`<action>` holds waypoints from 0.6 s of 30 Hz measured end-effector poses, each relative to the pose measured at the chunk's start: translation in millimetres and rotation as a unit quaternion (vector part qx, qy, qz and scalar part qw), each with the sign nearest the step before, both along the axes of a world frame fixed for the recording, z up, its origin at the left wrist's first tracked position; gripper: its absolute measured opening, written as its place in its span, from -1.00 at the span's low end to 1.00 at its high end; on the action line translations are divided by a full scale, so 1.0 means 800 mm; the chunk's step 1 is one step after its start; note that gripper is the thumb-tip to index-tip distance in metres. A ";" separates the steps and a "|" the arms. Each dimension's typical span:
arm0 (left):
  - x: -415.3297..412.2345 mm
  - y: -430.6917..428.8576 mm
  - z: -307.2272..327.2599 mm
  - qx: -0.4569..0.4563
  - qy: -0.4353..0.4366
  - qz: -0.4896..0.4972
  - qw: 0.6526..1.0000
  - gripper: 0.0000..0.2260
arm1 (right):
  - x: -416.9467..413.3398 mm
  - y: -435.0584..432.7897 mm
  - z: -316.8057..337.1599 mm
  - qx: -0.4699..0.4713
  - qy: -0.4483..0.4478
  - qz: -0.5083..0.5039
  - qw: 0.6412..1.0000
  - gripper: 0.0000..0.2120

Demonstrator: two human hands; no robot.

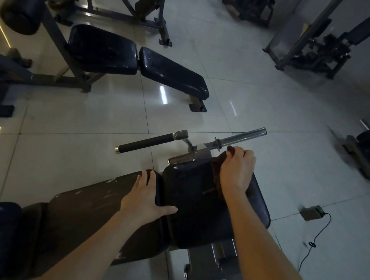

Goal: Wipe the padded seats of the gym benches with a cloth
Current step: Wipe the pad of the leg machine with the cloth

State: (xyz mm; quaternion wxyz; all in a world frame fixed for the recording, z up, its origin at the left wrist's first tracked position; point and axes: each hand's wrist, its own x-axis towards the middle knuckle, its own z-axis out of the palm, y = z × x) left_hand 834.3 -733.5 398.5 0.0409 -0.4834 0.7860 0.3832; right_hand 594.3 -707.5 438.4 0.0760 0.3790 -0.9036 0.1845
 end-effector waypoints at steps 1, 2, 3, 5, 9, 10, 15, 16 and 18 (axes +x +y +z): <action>0.000 -0.001 0.001 0.007 0.000 0.000 1.000 0.09 | 0.012 -0.008 -0.002 -0.004 -0.015 -0.004 1.000 -0.74; -0.002 -0.002 0.002 0.011 0.001 -0.002 1.000 0.09 | 0.022 -0.015 -0.005 0.007 -0.020 0.008 1.000 -0.74; -0.004 -0.004 0.003 0.014 -0.001 -0.006 1.000 0.10 | 0.032 -0.019 -0.009 0.029 -0.014 0.033 0.999 -0.73; -0.007 -0.008 0.001 0.024 -0.009 -0.007 1.000 0.12 | 0.053 -0.024 -0.018 0.054 -0.014 0.091 0.994 -0.73; -0.011 -0.010 -0.003 0.027 -0.021 -0.003 0.999 0.17 | 0.104 -0.022 -0.041 0.066 -0.008 0.151 0.986 -0.73; -0.013 -0.011 -0.004 0.022 -0.022 -0.003 1.000 0.18 | 0.117 -0.021 -0.047 0.076 0.004 0.181 0.981 -0.74; -0.011 -0.013 -0.010 0.026 -0.012 0.000 1.000 0.19 | 0.119 -0.018 -0.042 0.132 0.051 0.336 0.931 -0.71; -0.009 -0.011 -0.007 0.026 -0.006 -0.001 1.000 0.17 | 0.102 -0.017 -0.037 0.139 0.066 0.340 0.928 -0.71; -0.008 -0.003 0.000 0.042 -0.009 -0.006 0.999 0.13 | 0.059 -0.015 -0.025 0.108 0.063 0.267 0.956 -0.78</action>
